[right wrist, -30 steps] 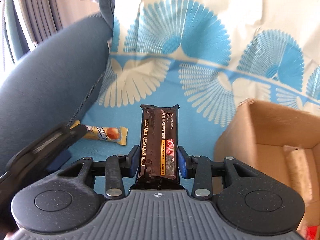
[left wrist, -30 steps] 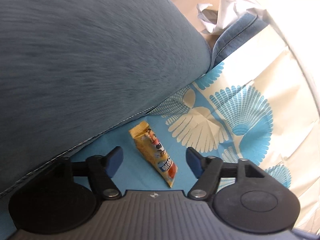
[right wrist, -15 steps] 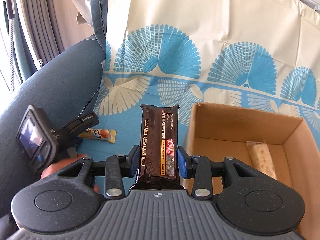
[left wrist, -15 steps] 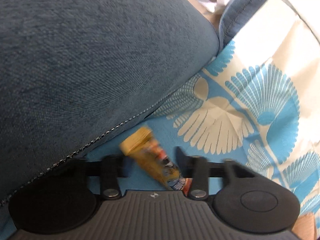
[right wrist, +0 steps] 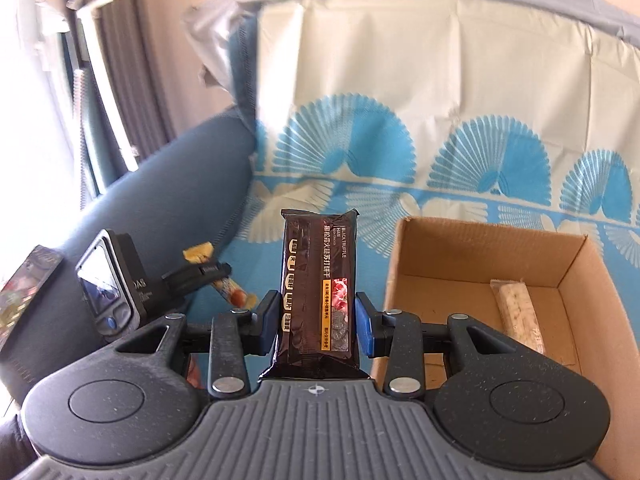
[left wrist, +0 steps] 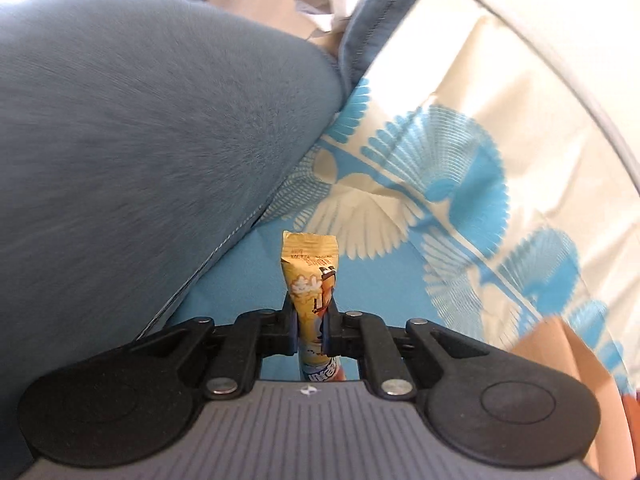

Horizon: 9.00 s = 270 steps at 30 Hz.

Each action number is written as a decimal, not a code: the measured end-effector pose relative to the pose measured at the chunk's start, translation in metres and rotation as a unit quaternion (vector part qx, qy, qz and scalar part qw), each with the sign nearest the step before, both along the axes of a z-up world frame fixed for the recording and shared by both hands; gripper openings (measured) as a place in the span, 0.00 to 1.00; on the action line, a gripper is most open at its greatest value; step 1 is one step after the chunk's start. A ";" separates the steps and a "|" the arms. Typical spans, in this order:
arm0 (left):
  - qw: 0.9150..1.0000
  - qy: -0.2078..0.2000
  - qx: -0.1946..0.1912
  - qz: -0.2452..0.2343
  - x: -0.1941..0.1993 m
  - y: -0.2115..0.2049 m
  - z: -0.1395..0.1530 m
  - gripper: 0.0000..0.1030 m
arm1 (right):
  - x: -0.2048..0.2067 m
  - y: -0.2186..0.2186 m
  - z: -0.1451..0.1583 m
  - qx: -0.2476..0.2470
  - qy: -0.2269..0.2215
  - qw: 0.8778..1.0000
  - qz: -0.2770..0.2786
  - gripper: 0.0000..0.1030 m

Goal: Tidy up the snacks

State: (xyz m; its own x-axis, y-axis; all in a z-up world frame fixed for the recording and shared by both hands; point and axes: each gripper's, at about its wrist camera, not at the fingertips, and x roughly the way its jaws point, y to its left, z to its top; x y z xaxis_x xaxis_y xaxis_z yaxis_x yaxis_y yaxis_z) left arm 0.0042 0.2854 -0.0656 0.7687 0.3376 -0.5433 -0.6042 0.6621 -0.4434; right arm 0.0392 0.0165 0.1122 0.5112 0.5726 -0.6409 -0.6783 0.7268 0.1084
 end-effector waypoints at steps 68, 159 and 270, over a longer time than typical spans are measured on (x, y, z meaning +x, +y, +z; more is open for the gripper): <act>0.913 0.320 0.059 -0.245 -0.052 -0.090 0.000 0.37 | -0.128 -0.009 -0.166 -0.076 0.058 0.993 0.070 0.41; 0.952 0.060 0.157 -0.256 -0.018 -0.208 0.133 0.10 | -0.035 -0.192 -0.065 0.142 -0.171 0.951 -0.213 0.39; 0.962 0.114 0.123 -0.214 -0.079 -0.311 0.071 0.99 | -0.056 -0.213 -0.068 -0.013 -0.085 0.975 -0.204 0.99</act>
